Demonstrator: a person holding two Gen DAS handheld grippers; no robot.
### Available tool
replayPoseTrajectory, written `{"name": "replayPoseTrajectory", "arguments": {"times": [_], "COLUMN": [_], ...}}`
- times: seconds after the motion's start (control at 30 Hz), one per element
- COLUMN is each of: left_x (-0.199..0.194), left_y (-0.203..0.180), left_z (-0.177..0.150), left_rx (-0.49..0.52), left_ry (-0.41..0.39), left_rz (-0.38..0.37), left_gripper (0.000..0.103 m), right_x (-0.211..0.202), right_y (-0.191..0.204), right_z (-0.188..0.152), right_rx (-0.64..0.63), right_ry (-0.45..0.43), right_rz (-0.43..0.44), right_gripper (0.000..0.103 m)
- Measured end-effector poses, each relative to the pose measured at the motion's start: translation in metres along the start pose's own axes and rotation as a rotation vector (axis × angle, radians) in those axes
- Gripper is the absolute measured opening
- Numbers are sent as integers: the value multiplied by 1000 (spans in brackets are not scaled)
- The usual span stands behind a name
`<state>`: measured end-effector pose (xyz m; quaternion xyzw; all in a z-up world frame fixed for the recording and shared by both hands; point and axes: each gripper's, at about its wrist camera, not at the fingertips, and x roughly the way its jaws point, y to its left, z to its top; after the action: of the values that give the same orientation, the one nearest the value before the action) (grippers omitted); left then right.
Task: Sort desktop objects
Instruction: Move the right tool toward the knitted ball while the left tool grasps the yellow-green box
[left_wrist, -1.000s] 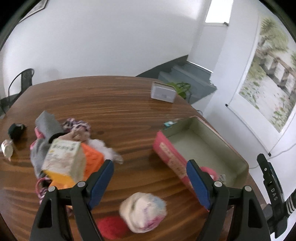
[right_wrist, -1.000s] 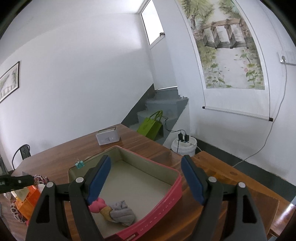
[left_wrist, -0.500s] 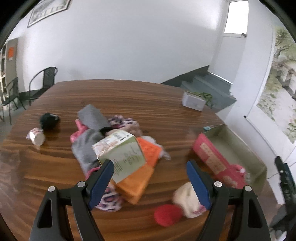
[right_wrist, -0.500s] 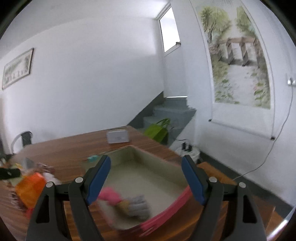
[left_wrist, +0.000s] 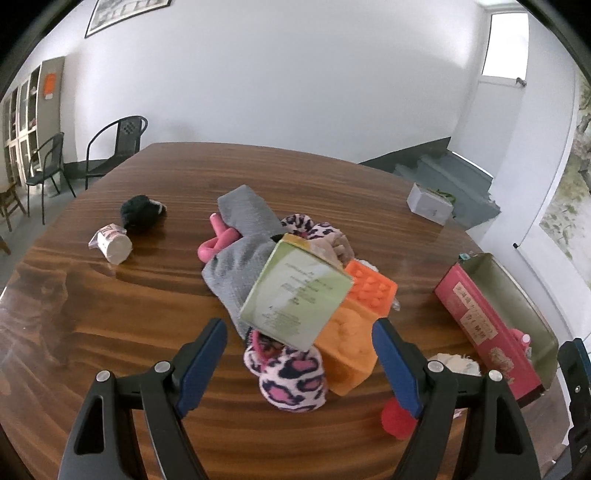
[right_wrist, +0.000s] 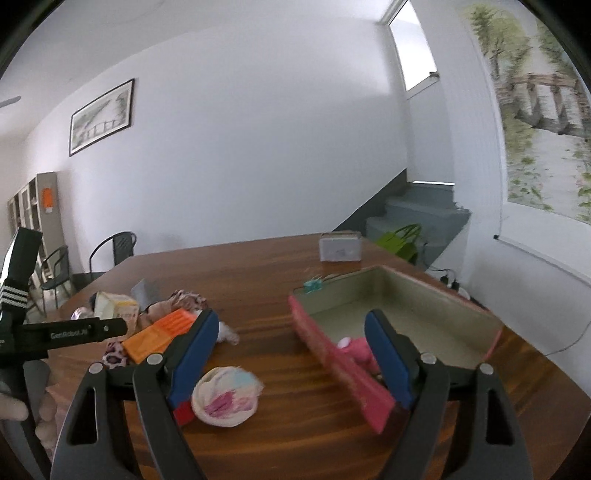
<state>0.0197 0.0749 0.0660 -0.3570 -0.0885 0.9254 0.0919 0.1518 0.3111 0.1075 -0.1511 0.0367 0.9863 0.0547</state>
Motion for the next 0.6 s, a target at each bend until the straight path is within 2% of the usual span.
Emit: {"name": "replayPoseTrajectory", "arguments": {"times": [0.6], "left_x": [1], "left_y": [14], "left_z": [0], "left_rx": [-24], "left_ry": [16], "left_rz": [7], "left_gripper": [82], "right_x": [24], "right_y": [5], "right_z": [-10], "right_rx": [6], "right_ry": [104], "right_rz": [81], "right_gripper": [84]}}
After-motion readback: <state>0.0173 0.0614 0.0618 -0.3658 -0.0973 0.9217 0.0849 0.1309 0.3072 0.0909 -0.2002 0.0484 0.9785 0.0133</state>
